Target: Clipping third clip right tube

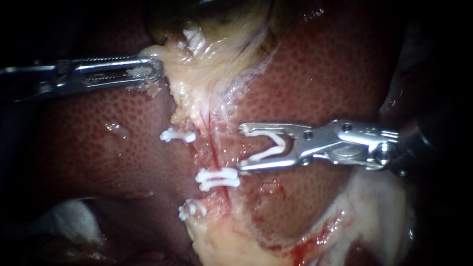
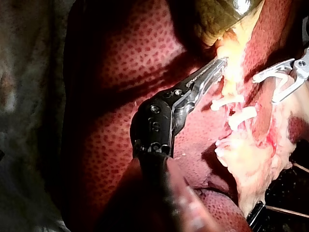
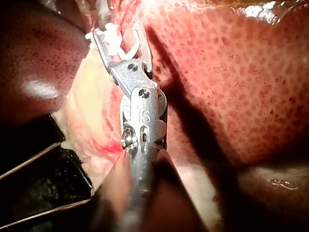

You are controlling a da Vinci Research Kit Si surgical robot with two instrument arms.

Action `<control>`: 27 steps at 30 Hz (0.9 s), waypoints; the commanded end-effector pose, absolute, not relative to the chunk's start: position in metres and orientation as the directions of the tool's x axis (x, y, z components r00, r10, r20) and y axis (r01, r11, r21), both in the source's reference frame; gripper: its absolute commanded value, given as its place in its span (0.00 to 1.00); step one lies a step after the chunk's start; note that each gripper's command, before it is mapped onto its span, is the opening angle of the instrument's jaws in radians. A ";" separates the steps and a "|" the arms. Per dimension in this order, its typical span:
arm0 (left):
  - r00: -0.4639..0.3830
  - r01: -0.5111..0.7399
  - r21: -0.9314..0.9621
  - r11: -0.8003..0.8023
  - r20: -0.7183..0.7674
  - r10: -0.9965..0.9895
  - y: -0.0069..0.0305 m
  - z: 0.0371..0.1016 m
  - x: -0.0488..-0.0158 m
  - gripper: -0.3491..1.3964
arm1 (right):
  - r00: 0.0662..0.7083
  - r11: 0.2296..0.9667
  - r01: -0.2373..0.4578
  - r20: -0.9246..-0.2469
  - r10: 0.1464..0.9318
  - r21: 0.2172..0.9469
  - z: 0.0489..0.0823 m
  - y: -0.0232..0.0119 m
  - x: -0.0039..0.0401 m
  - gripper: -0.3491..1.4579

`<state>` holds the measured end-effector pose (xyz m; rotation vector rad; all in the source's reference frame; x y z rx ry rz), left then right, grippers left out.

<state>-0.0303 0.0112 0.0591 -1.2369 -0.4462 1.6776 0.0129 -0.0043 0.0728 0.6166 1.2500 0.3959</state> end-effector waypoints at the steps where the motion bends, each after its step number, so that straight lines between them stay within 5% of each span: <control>1: -0.016 -0.481 -0.743 -0.465 -0.523 0.852 0.0112 0.0591 -0.0303 0.00 | 0.284 0.771 0.052 -0.750 0.598 0.634 0.0734 -0.0043 0.0134 0.47; 12: -0.015 -0.486 -0.741 -0.464 -0.524 0.852 0.0111 0.0592 -0.0308 0.00 | 0.298 0.721 0.083 -0.708 0.641 0.688 0.0766 -0.0063 0.0177 0.47; 27: -0.015 -0.486 -0.741 -0.464 -0.524 0.852 0.0112 0.0594 -0.0308 0.00 | 0.239 0.541 0.208 -0.578 0.780 0.815 0.0751 -0.0074 0.0184 0.46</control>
